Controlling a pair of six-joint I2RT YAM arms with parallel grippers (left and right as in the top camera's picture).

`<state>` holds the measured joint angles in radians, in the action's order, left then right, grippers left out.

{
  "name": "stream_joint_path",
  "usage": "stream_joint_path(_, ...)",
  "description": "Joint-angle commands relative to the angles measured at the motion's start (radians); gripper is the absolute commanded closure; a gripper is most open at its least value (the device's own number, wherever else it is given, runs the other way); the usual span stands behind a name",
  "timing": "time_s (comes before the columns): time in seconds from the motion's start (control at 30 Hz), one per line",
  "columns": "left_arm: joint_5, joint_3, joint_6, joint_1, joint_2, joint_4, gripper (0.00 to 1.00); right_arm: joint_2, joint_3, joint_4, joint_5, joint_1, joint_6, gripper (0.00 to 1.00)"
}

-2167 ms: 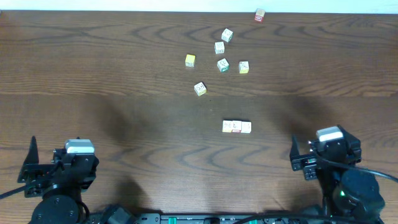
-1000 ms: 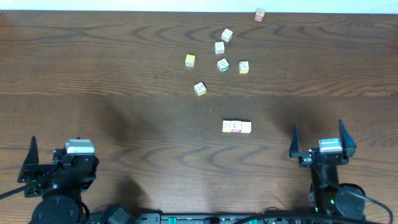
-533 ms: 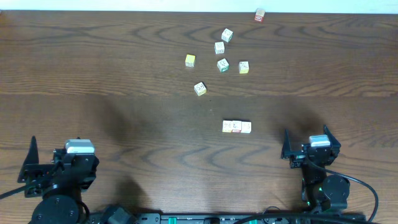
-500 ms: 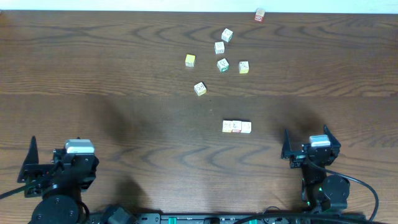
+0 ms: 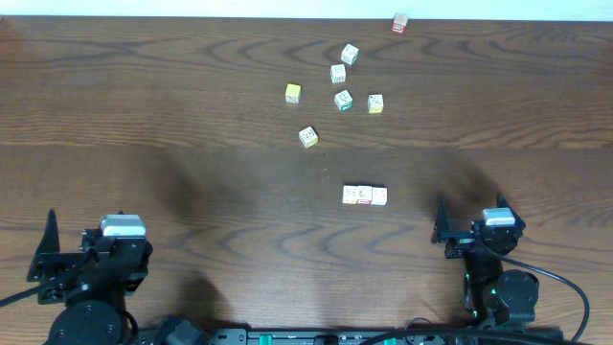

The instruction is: Lift 3 blocks

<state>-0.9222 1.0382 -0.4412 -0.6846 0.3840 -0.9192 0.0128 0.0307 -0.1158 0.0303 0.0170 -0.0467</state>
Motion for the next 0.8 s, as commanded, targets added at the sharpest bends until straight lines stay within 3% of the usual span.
stream_joint_path(0.0, -0.006, -0.002, 0.017, -0.001, -0.003, -0.001, 0.21, -0.008, -0.005, 0.001, 0.005, -0.004, 0.021, 0.01)
stream_joint_path(0.37, 0.023, -0.002, 0.044, 0.046, -0.003, 0.0, 0.21, -0.008, -0.005, 0.001, 0.005, -0.004, 0.02, 0.01)
stream_joint_path(0.5, 0.423, -0.01, 0.265, 0.174, -0.003, 0.005, 0.2, -0.008, -0.005, 0.0, 0.005, -0.004, 0.021, 0.01)
stream_joint_path(0.63, 0.611, -0.102, 0.364, 0.342, -0.007, 0.095, 0.21, -0.008, -0.005, 0.0, 0.005, -0.004, 0.021, 0.01)
stream_joint_path(0.77, 0.753, -0.348, 0.376, 0.467, -0.105, 0.443, 0.21, -0.008, -0.005, 0.0, 0.005, -0.004, 0.021, 0.01)
